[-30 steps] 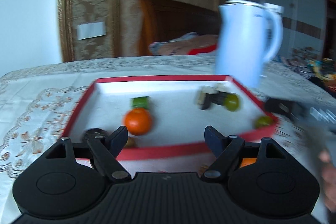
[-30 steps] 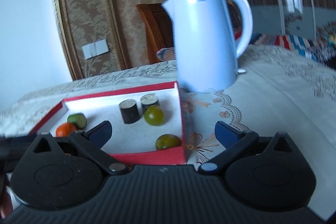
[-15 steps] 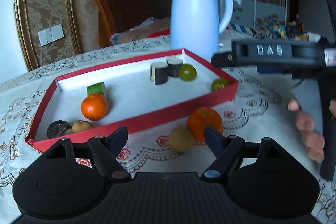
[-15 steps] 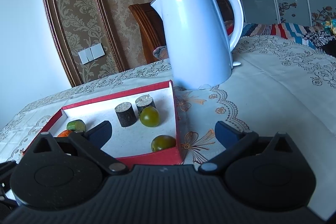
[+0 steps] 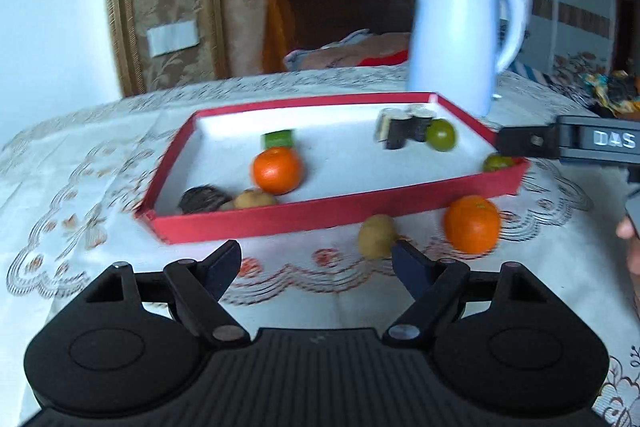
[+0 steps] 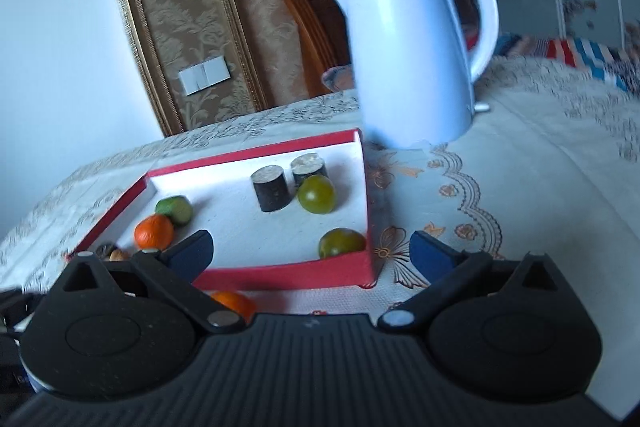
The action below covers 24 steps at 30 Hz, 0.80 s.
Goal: Organize fruits
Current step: 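Lift both open grippers out of the tray toward the items on the cloth, then close the right gripper on the mandarin orange while the left approaches the brown kiwi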
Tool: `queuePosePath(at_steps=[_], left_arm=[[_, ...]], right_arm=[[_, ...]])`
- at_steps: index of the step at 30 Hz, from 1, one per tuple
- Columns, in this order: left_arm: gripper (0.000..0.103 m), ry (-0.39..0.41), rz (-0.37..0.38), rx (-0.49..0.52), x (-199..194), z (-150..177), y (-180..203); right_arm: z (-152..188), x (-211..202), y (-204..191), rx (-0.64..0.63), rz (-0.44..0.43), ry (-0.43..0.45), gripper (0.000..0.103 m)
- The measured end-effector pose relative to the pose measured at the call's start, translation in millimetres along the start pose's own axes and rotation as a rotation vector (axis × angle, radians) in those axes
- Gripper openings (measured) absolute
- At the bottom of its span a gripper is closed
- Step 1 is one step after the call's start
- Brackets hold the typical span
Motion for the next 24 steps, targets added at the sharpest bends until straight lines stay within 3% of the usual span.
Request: queuePosePath(at_steps=[4, 9, 15, 24], left_arm=[[0.083, -0.002, -0.009, 0.051, 4, -2, 18], [0.083, -0.056, -0.039, 0.049, 17, -5, 23], [0.083, -0.122, -0.021, -0.068, 34, -12, 14], [0.084, -0.101, -0.060, -0.091, 38, -12, 17]], right_arm=[[0, -4, -3, -0.032, 0.100, 0.062, 0.103], [2, 2, -4, -0.035, 0.095, 0.031, 0.103], [3, 4, -5, -0.044, 0.103, 0.023, 0.103], [4, 4, -6, -0.058, 0.108, 0.014, 0.103]])
Point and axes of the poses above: each gripper's, at about its wrist camera, not at the fingertips, and x roughly the way its jaws point, y to its right, z to its underside, the point moved 1 cm from there along x, roughly the way its jaws point, and after that the axes turned 5 degrees about -y, right-handed, at the moved point
